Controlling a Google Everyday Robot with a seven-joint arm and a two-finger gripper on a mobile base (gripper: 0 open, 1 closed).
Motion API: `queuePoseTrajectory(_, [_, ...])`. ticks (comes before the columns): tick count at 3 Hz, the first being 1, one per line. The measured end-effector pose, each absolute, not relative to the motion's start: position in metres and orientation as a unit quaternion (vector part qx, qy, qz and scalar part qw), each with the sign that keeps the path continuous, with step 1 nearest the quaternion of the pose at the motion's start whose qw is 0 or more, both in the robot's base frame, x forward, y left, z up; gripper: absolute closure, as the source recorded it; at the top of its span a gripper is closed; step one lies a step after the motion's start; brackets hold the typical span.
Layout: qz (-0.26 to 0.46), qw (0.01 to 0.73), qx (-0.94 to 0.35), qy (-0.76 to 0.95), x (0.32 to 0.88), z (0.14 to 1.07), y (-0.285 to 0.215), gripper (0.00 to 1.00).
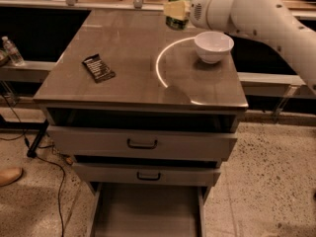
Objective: Place green can into bottom drawer
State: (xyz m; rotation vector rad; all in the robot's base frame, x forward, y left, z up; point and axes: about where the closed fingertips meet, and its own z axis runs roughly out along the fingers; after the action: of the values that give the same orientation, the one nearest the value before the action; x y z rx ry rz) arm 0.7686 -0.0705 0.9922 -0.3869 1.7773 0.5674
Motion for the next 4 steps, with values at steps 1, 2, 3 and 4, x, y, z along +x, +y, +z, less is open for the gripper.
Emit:
queuePoseTrajectory(1, [0.234, 0.583, -0.173, 0.759, 0.714, 1.007, -0.125, 1.0])
queuePoseTrajectory(2, [0.236, 0.582, -0.174, 0.759, 0.715, 1.007, -0.121, 1.0])
queuePoseTrajectory(3, [0.236, 0.577, -0.181, 0.761, 0.706, 0.999, -0.13, 1.0])
queuePoseTrajectory(4, [0.239, 0.564, -0.203, 0.764, 0.67, 0.998, -0.152, 1.0])
